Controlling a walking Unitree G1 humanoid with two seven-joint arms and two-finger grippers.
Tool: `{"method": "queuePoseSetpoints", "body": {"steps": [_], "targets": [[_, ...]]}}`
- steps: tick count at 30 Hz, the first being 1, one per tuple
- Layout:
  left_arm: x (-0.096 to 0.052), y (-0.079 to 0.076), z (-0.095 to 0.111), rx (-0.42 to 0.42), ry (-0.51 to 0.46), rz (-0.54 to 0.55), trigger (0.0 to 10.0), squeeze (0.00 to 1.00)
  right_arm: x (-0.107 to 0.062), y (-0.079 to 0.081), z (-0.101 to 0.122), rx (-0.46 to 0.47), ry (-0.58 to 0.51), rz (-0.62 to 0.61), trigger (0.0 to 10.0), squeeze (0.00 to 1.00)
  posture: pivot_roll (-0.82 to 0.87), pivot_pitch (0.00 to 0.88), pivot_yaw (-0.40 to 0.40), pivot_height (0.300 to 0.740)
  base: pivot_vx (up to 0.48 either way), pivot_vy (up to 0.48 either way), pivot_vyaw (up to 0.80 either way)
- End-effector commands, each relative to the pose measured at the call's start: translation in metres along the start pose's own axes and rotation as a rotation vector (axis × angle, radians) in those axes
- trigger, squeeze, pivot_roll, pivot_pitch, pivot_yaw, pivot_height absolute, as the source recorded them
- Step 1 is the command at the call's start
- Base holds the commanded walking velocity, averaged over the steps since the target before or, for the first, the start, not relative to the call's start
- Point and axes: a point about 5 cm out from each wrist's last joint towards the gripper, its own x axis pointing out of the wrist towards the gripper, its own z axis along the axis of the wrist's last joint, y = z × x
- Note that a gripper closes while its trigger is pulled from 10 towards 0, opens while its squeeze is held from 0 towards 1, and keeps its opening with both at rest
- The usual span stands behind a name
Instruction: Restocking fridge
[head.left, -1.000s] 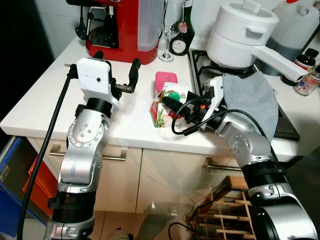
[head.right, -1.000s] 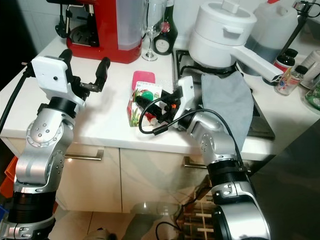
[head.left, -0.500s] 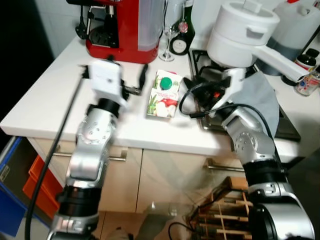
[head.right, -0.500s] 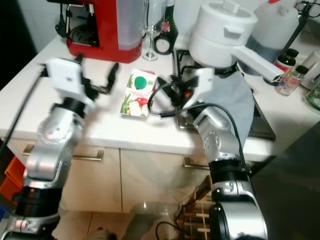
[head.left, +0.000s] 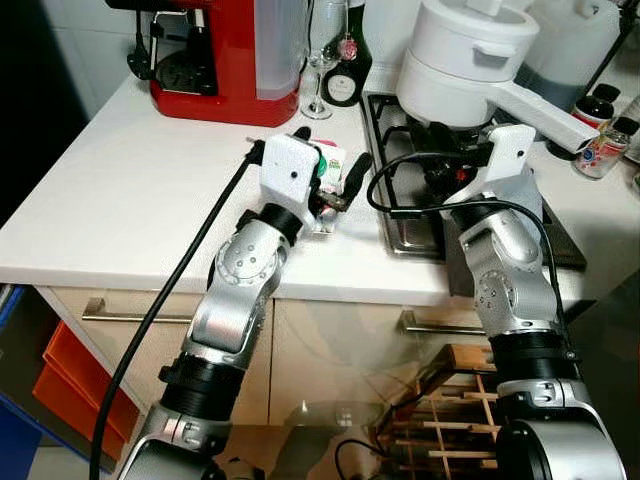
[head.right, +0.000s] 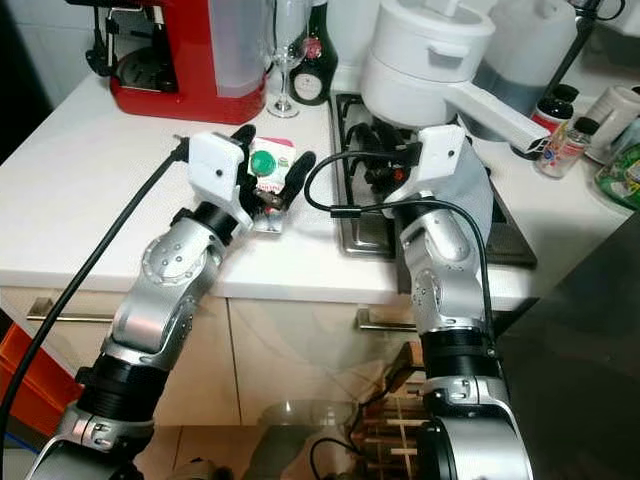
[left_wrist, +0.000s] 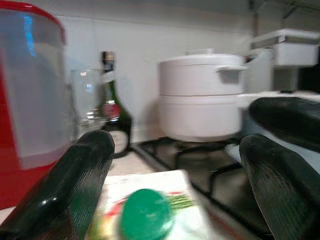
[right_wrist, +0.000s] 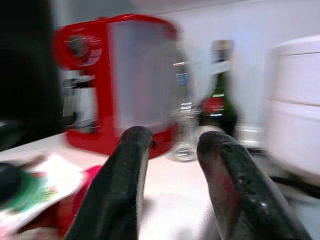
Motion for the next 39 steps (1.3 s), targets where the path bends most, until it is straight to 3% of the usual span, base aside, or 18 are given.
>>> {"method": "queuePoseSetpoints", "body": {"steps": [1, 2, 3, 4, 5, 6, 9, 17, 25, 30, 31, 32, 39], "targets": [[-0.002, 0.034, 0.005, 0.051, -0.011, 0.178, 10.0, 0.00, 0.009, 0.010, 0.011, 0.004, -0.009, 0.114, 10.0, 1.00, 0.05, 0.000, -0.075, 0.740, 0.000, 0.000, 0.00], [-0.002, 0.034, 0.005, 0.051, -0.011, 0.178, 10.0, 0.00, 0.009, 0.010, 0.011, 0.004, -0.009, 0.114, 10.0, 1.00, 0.05, 0.000, -0.075, 0.740, 0.000, 0.000, 0.00], [-0.010, 0.065, 0.006, 0.058, -0.007, 0.314, 10.0, 0.00, 0.010, 0.010, 0.013, 0.018, -0.004, 0.135, 10.0, 1.00, 0.06, 0.000, -0.084, 0.740, 0.000, 0.000, 0.00], [-0.013, 0.076, 0.007, 0.059, -0.008, 0.357, 10.0, 0.00, 0.010, 0.009, 0.013, 0.027, -0.004, 0.141, 10.0, 1.00, 0.07, 0.000, -0.087, 0.740, 0.000, 0.000, 0.00], [-0.013, 0.076, 0.007, 0.059, -0.008, 0.357, 10.0, 0.00, 0.010, 0.009, 0.013, 0.027, -0.004, 0.141, 10.0, 1.00, 0.07, 0.000, -0.087, 0.740, 0.000, 0.000, 0.00], [-0.019, 0.092, 0.009, 0.052, -0.013, 0.426, 10.0, 0.00, 0.009, 0.009, 0.013, 0.043, -0.003, 0.154, 10.0, 1.00, 0.08, 0.000, -0.095, 0.740, 0.000, 0.000, 0.00], [-0.026, 0.104, 0.012, 0.047, -0.018, 0.479, 10.0, 0.00, 0.010, 0.013, 0.011, 0.067, 0.011, 0.190, 10.0, 1.00, 0.09, 0.000, -0.098, 0.740, 0.000, 0.000, 0.00], [-0.029, 0.109, 0.016, 0.065, -0.023, 0.499, 10.0, 0.00, 0.018, 0.026, -0.002, 0.116, 0.092, 0.326, 10.0, 1.00, 0.12, 0.000, -0.103, 0.740, 0.000, 0.000, 0.00], [-0.035, 0.111, 0.014, 0.067, -0.009, 0.511, 10.0, 0.00, 0.023, 0.034, 0.006, 0.110, 0.061, 0.362, 10.0, 1.00, 0.13, 0.000, -0.095, 0.740, 0.000, 0.000, 0.00], [-0.032, 0.108, 0.012, 0.070, 0.001, 0.486, 10.0, 0.00, 0.026, 0.026, -0.002, 0.007, 0.094, 0.271, 10.0, 0.99, 0.11, 0.000, -0.078, 0.740, 0.000, 0.000, 0.00], [-0.032, 0.107, 0.012, 0.069, 0.001, 0.483, 10.0, 0.00, 0.026, 0.025, -0.003, -0.009, 0.103, 0.270, 10.0, 0.60, 0.11, 0.000, -0.078, 0.740, 0.000, 0.000, 0.00], [-0.031, 0.106, 0.012, 0.068, 0.001, 0.480, 10.0, 0.00, 0.026, 0.025, -0.004, -0.006, 0.111, 0.271, 10.0, 0.00, 0.10, 0.000, -0.076, 0.740, 0.000, 0.000, 0.00], [-0.028, 0.104, 0.010, 0.055, 0.008, 0.472, 10.0, 0.00, 0.033, 0.029, -0.012, 0.085, 0.144, 0.276, 10.0, 0.00, 0.10, 0.000, -0.082, 0.740, 0.000, 0.000, 0.00]]}}
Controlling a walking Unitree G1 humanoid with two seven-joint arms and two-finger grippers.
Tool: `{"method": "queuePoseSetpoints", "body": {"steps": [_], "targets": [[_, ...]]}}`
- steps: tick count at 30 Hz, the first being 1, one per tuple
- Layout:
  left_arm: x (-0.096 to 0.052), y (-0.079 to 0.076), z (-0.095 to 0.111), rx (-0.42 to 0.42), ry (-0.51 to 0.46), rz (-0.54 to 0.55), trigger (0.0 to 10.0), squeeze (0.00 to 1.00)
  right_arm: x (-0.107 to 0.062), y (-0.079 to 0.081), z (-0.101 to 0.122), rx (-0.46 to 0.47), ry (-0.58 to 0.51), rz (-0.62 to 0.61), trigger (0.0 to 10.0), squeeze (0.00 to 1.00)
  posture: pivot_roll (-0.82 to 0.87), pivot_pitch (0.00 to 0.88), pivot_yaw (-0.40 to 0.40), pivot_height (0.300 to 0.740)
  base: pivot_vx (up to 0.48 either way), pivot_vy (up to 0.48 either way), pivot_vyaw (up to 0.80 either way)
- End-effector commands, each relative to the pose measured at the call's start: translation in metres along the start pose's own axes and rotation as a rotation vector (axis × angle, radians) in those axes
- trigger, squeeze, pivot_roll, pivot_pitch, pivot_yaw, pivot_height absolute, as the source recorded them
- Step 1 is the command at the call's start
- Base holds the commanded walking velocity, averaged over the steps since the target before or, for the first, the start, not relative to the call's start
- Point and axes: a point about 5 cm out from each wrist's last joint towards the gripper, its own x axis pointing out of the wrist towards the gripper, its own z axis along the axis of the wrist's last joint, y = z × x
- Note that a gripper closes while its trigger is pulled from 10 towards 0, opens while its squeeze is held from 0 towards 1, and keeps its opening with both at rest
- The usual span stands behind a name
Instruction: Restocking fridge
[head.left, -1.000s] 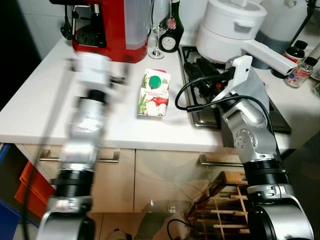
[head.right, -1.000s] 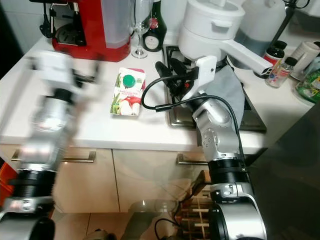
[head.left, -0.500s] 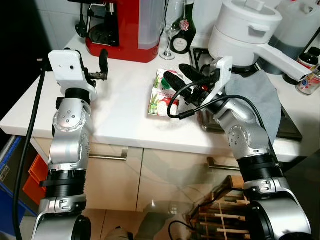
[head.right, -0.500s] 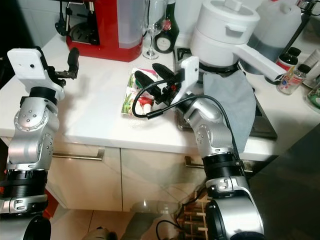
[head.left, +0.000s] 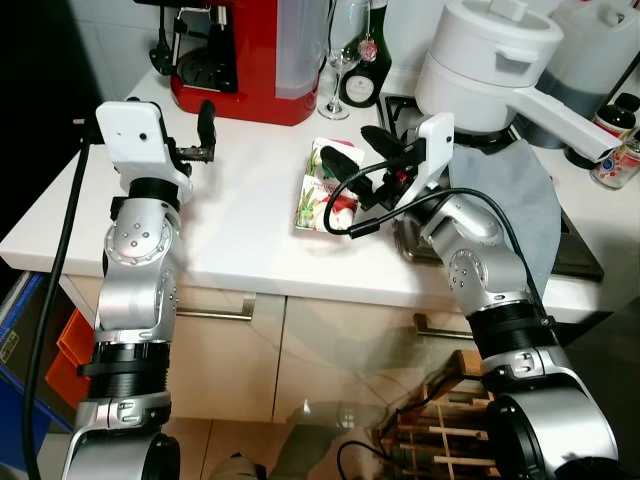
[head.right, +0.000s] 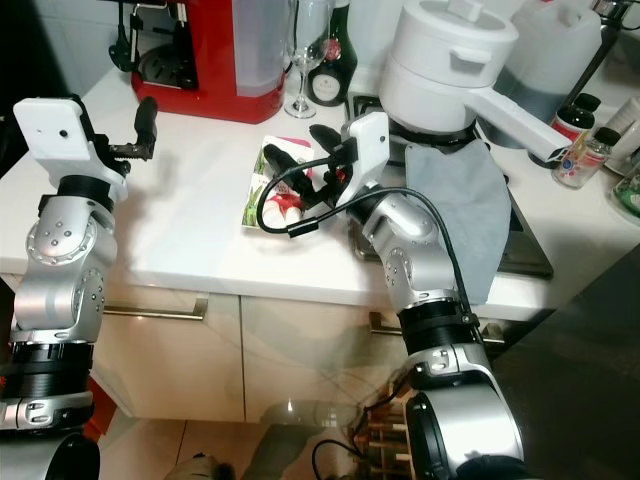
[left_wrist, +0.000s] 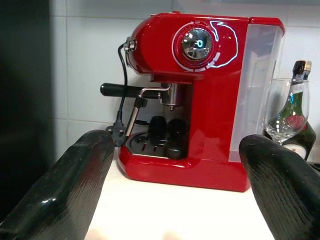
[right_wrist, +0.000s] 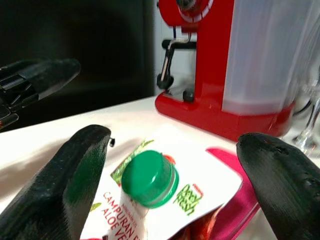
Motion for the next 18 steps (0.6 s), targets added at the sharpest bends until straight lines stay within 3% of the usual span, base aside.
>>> {"method": "queuePoseSetpoints", "body": {"steps": [1, 6, 11, 15, 16, 18], "targets": [[0.002, -0.008, 0.002, -0.007, 0.004, -0.026, 10.0, 0.00, 0.008, -0.003, 0.004, 0.038, 0.002, 0.002, 10.0, 0.00, 0.11, 0.000, -0.086, 0.740, 0.000, 0.000, 0.00], [0.002, -0.008, 0.002, -0.010, 0.002, -0.027, 10.0, 0.00, 0.013, -0.006, -0.004, 0.115, 0.049, -0.011, 10.0, 0.00, 0.12, 0.000, -0.089, 0.740, 0.000, 0.000, 0.00], [0.000, -0.010, 0.001, -0.016, 0.009, -0.029, 10.0, 0.00, 0.022, -0.011, -0.011, 0.320, 0.097, -0.068, 10.0, 0.00, 0.12, 0.000, -0.093, 0.740, 0.000, 0.000, 0.00], [0.001, -0.010, 0.001, -0.017, 0.008, -0.029, 10.0, 0.00, 0.024, -0.012, -0.012, 0.358, 0.100, -0.077, 9.6, 0.00, 0.12, 0.000, -0.095, 0.740, 0.000, 0.000, 0.00], [0.002, -0.010, 0.001, -0.017, 0.007, -0.028, 10.0, 0.00, 0.025, -0.012, -0.012, 0.367, 0.096, -0.085, 0.0, 0.00, 0.12, 0.000, -0.096, 0.740, 0.000, 0.000, 0.00], [0.002, -0.010, 0.002, -0.016, 0.006, -0.028, 10.0, 0.00, 0.026, -0.012, -0.011, 0.386, 0.082, -0.085, 0.0, 0.00, 0.12, 0.000, -0.096, 0.740, 0.000, 0.000, 0.00]]}}
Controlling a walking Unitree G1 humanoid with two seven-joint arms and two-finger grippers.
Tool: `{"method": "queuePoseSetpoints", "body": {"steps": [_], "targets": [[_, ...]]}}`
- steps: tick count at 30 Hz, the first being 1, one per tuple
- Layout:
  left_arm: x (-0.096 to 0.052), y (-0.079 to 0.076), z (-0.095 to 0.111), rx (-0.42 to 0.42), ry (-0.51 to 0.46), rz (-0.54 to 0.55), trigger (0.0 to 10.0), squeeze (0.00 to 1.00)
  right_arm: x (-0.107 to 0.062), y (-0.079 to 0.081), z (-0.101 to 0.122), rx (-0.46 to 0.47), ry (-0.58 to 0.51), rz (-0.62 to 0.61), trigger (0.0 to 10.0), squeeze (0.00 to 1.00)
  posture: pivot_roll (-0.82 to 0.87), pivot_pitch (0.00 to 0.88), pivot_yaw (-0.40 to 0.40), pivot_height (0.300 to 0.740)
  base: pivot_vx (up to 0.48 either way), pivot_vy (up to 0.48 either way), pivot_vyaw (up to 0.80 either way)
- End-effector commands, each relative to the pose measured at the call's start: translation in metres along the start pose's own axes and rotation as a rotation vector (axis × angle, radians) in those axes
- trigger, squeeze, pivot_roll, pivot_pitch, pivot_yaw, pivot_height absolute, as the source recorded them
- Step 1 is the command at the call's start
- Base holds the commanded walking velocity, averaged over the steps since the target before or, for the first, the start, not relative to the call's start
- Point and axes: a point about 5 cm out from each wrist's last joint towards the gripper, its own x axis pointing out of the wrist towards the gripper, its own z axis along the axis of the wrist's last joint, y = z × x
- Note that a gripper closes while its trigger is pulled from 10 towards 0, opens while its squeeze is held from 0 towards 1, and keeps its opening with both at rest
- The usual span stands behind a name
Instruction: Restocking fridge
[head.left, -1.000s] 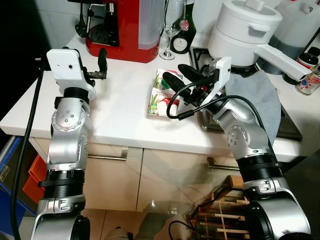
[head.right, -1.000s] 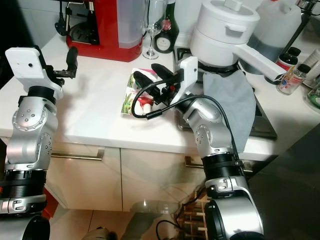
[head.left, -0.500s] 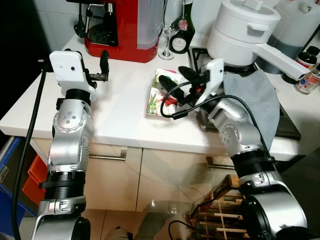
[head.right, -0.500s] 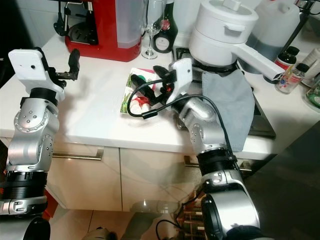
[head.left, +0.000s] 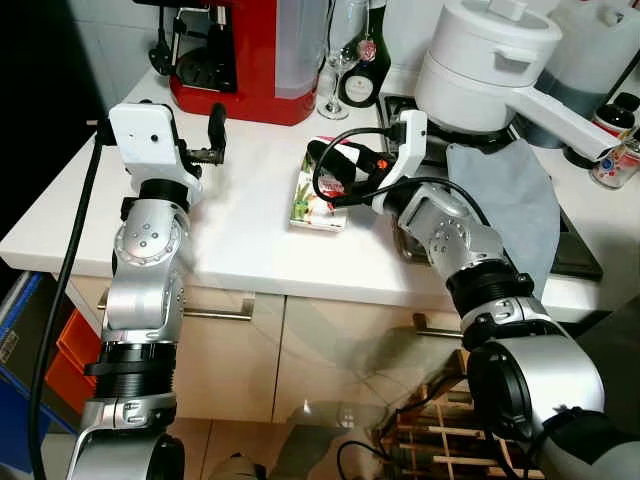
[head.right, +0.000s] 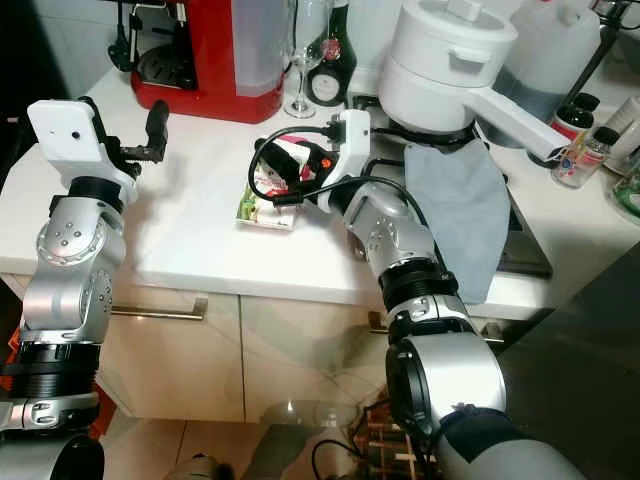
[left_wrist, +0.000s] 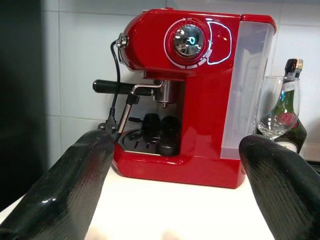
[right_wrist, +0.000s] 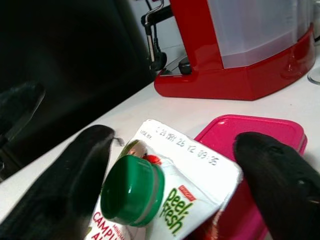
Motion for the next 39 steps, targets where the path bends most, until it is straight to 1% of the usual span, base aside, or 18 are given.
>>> {"method": "queuePoseSetpoints", "body": {"steps": [1, 7, 14, 17, 18, 23, 25, 26, 28, 29, 30, 31, 32, 33, 34, 37, 38, 39], "targets": [[0.002, -0.005, 0.003, -0.003, -0.003, -0.016, 10.0, 0.00, 0.002, 0.000, 0.000, 0.037, 0.001, -0.007, 0.0, 0.00, 0.12, 0.000, -0.095, 0.740, 0.000, 0.000, 0.00], [0.003, -0.007, 0.001, -0.003, 0.003, -0.020, 10.0, 0.00, 0.004, 0.002, 0.000, 0.074, 0.004, 0.019, 0.0, 0.00, 0.12, 0.000, -0.098, 0.740, 0.000, 0.000, 0.00], [0.003, -0.010, -0.002, -0.002, 0.013, -0.032, 10.0, 0.00, 0.008, 0.006, -0.002, 0.089, 0.000, 0.039, 0.0, 0.00, 0.10, 0.000, -0.092, 0.740, 0.000, 0.000, 0.00], [0.005, -0.013, -0.001, 0.005, 0.007, -0.043, 10.0, 0.00, 0.008, 0.007, -0.004, 0.080, 0.003, 0.046, 0.0, 0.00, 0.10, 0.000, -0.089, 0.740, 0.000, 0.000, 0.00], [0.006, -0.014, 0.000, 0.008, 0.006, -0.047, 10.0, 0.00, 0.007, 0.006, -0.006, 0.065, 0.005, 0.041, 0.0, 0.00, 0.10, 0.000, -0.089, 0.740, 0.000, 0.000, 0.00], [0.004, -0.017, -0.002, 0.009, 0.012, -0.061, 10.0, 0.00, 0.005, 0.007, -0.008, 0.052, -0.005, 0.056, 0.0, 0.00, 0.10, 0.000, -0.087, 0.740, 0.000, 0.000, 0.00], [0.002, -0.023, -0.008, 0.003, 0.031, -0.081, 10.0, 0.00, 0.008, 0.013, -0.010, 0.035, -0.021, 0.073, 0.0, 0.00, 0.08, 0.000, -0.089, 0.740, 0.000, 0.000, 0.00], [0.002, -0.023, -0.008, 0.003, 0.031, -0.081, 10.0, 0.00, 0.008, 0.013, -0.010, 0.035, -0.021, 0.073, 0.0, 0.00, 0.08, 0.000, -0.089, 0.740, 0.000, 0.000, 0.00], [0.004, -0.027, -0.007, -0.002, 0.026, -0.091, 10.0, 0.00, 0.010, 0.015, -0.003, -0.001, -0.069, 0.066, 0.0, 0.00, 0.08, 0.000, -0.091, 0.740, 0.000, 0.000, 0.00], [0.004, -0.027, -0.007, -0.002, 0.026, -0.091, 10.0, 0.00, 0.010, 0.015, -0.003, -0.001, -0.069, 0.066, 0.0, 0.00, 0.08, 0.000, -0.091, 0.740, 0.000, 0.000, 0.00], [0.006, -0.030, -0.004, -0.003, 0.011, -0.096, 10.0, 0.00, 0.008, 0.014, 0.012, -0.104, -0.137, 0.028, 0.0, 0.00, 0.08, 0.000, -0.093, 0.740, 0.000, 0.000, 0.00], [0.006, -0.031, -0.003, -0.002, 0.007, -0.097, 10.0, 0.00, 0.008, 0.014, 0.016, -0.136, -0.158, 0.021, 0.0, 0.00, 0.08, 0.000, -0.093, 0.740, 0.000, 0.000, 0.00], [0.006, -0.031, -0.003, -0.002, 0.007, -0.097, 10.0, 0.00, 0.008, 0.014, 0.016, -0.136, -0.158, 0.021, 0.0, 0.00, 0.08, 0.000, -0.093, 0.740, 0.000, 0.000, 0.00], [0.007, -0.031, -0.002, 0.000, 0.000, -0.098, 10.0, 0.00, 0.006, 0.017, 0.025, -0.170, -0.197, 0.035, 0.0, 0.00, 0.08, 0.000, -0.092, 0.740, 0.000, 0.000, 0.00], [0.007, -0.030, -0.001, 0.003, -0.004, -0.099, 10.0, 0.00, 0.003, 0.024, 0.040, -0.187, -0.266, 0.072, 0.0, 0.00, 0.08, 0.000, -0.090, 0.740, 0.000, 0.000, 0.00], [0.006, -0.029, -0.002, 0.003, -0.003, -0.099, 10.0, 0.00, -0.005, 0.033, 0.061, -0.171, -0.358, 0.125, 0.0, 0.00, 0.08, 0.000, -0.086, 0.740, 0.000, 0.000, 0.00], [0.006, -0.030, -0.003, 0.001, -0.001, -0.100, 10.0, 0.00, -0.013, 0.040, 0.082, -0.179, -0.446, 0.145, 0.0, 0.00, 0.07, 0.000, -0.082, 0.740, 0.000, 0.000, 0.00], [0.006, -0.030, -0.003, 0.001, -0.001, -0.100, 10.0, 0.00, -0.013, 0.040, 0.082, -0.179, -0.446, 0.145, 0.0, 0.00, 0.07, 0.000, -0.082, 0.740, 0.000, 0.000, 0.00]]}}
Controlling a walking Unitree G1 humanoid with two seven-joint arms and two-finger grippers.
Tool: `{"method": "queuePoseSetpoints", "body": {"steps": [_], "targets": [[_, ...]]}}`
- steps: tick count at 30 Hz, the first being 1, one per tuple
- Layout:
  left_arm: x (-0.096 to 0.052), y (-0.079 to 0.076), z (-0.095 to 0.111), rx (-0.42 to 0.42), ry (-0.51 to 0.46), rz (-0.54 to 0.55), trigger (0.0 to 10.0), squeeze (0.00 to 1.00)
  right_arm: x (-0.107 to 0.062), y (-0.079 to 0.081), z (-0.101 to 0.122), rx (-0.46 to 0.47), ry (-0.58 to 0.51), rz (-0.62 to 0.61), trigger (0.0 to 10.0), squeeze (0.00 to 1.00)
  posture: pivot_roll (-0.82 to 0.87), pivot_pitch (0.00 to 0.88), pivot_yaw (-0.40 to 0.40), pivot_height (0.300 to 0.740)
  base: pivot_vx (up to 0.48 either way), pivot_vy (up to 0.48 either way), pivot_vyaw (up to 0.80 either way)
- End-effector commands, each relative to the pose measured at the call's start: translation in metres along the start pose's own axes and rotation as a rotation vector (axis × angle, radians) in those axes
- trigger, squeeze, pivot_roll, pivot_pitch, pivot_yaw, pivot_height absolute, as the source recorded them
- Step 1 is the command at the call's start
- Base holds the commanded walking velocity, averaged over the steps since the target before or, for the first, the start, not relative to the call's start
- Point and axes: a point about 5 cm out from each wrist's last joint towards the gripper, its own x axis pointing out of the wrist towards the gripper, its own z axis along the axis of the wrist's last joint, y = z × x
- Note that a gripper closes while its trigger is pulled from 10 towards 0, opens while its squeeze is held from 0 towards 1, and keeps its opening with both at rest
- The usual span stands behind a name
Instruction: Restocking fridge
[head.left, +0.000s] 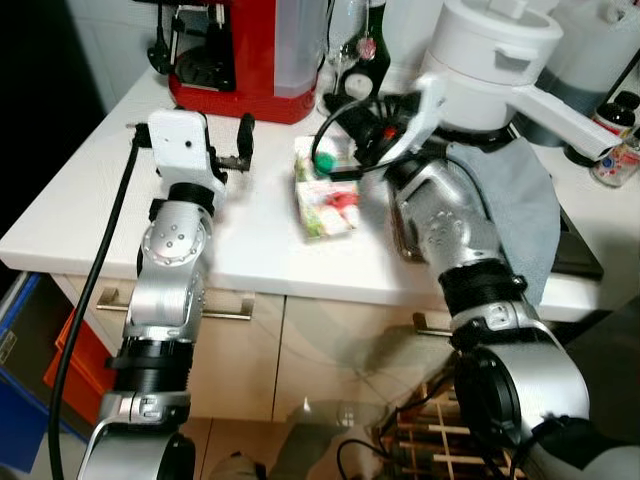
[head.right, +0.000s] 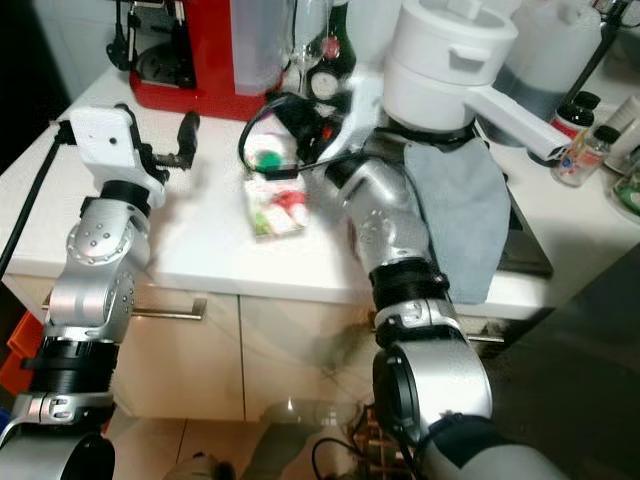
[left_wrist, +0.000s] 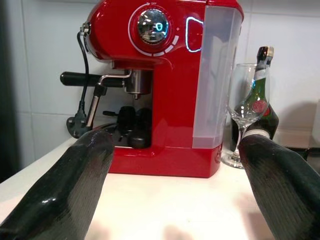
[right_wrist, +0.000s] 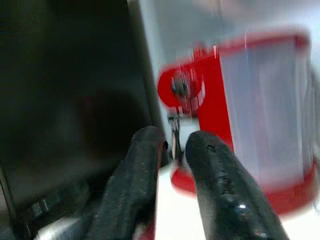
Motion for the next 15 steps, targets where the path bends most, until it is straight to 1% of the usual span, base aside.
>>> {"method": "queuePoseSetpoints", "body": {"steps": [1, 2, 3, 4, 5, 6, 8, 10, 11, 12, 13, 14, 15], "targets": [[0.003, -0.005, 0.005, 0.001, -0.017, -0.021, 10.0, 0.00, -0.001, 0.000, 0.029, -0.020, -0.107, 0.005, 0.0, 0.00, 0.07, 0.000, -0.082, 0.740, 0.000, 0.000, 0.00], [0.003, -0.006, 0.004, -0.002, -0.016, -0.022, 10.0, 0.00, -0.002, -0.001, 0.043, -0.070, -0.164, -0.011, 0.0, 0.00, 0.07, 0.000, -0.076, 0.740, 0.000, 0.000, 0.00], [0.003, -0.006, 0.004, -0.004, -0.015, -0.023, 10.0, 0.00, -0.002, -0.001, 0.048, -0.097, -0.183, -0.023, 0.0, 0.00, 0.07, 0.000, -0.076, 0.740, 0.000, 0.000, 0.00], [0.003, -0.008, 0.004, -0.008, -0.017, -0.030, 10.0, 0.00, -0.005, -0.004, 0.055, -0.208, -0.203, -0.068, 0.0, 0.00, 0.07, 0.000, -0.076, 0.740, 0.000, 0.000, 0.00], [0.003, -0.009, 0.004, -0.010, -0.018, -0.035, 10.0, 0.00, -0.007, -0.006, 0.060, -0.286, -0.217, -0.095, 0.0, 0.00, 0.07, 0.000, -0.076, 0.740, 0.000, 0.000, 0.00], [0.003, -0.009, 0.004, -0.010, -0.018, -0.035, 10.0, 0.00, -0.007, -0.006, 0.060, -0.286, -0.217, -0.095, 0.0, 0.00, 0.07, 0.000, -0.076, 0.740, 0.000, 0.000, 0.00], [0.002, -0.012, 0.004, -0.008, -0.017, -0.043, 10.0, 0.00, -0.019, -0.012, 0.060, -0.431, -0.216, -0.166, 0.0, 0.00, 0.06, 0.000, -0.076, 0.740, 0.000, 0.000, 0.00], [0.001, -0.013, 0.002, -0.011, -0.015, -0.045, 10.0, 0.00, -0.030, -0.016, 0.050, -0.450, -0.174, -0.207, 0.0, 0.00, 0.05, 0.000, -0.075, 0.740, 0.000, 0.000, 0.00], [0.001, -0.013, 0.002, -0.014, -0.014, -0.045, 10.0, 0.00, -0.034, -0.018, 0.043, -0.424, -0.145, -0.226, 0.0, 0.00, 0.06, 0.000, -0.073, 0.740, 0.000, 0.000, 0.00], [0.001, -0.013, 0.002, -0.014, -0.014, -0.045, 10.0, 0.00, -0.034, -0.018, 0.043, -0.424, -0.145, -0.226, 0.0, 0.00, 0.06, 0.000, -0.073, 0.740, 0.000, 0.000, 0.00], [0.001, -0.013, 0.002, -0.016, -0.013, -0.046, 10.0, 0.00, -0.037, -0.019, 0.038, -0.397, -0.122, -0.248, 0.0, 0.00, 0.05, 0.000, -0.070, 0.740, 0.000, 0.000, 0.00], [0.001, -0.013, 0.002, -0.017, -0.013, -0.046, 10.0, 0.00, -0.038, -0.019, 0.034, -0.376, -0.110, -0.266, 10.0, 0.00, 0.05, 0.000, -0.070, 0.740, 0.000, 0.000, 0.00], [0.002, -0.013, 0.002, -0.018, -0.012, -0.048, 10.0, 0.00, -0.039, -0.021, 0.030, -0.342, -0.096, -0.287, 10.0, 0.00, 0.05, 0.000, -0.068, 0.740, 0.000, 0.000, 0.00]]}}
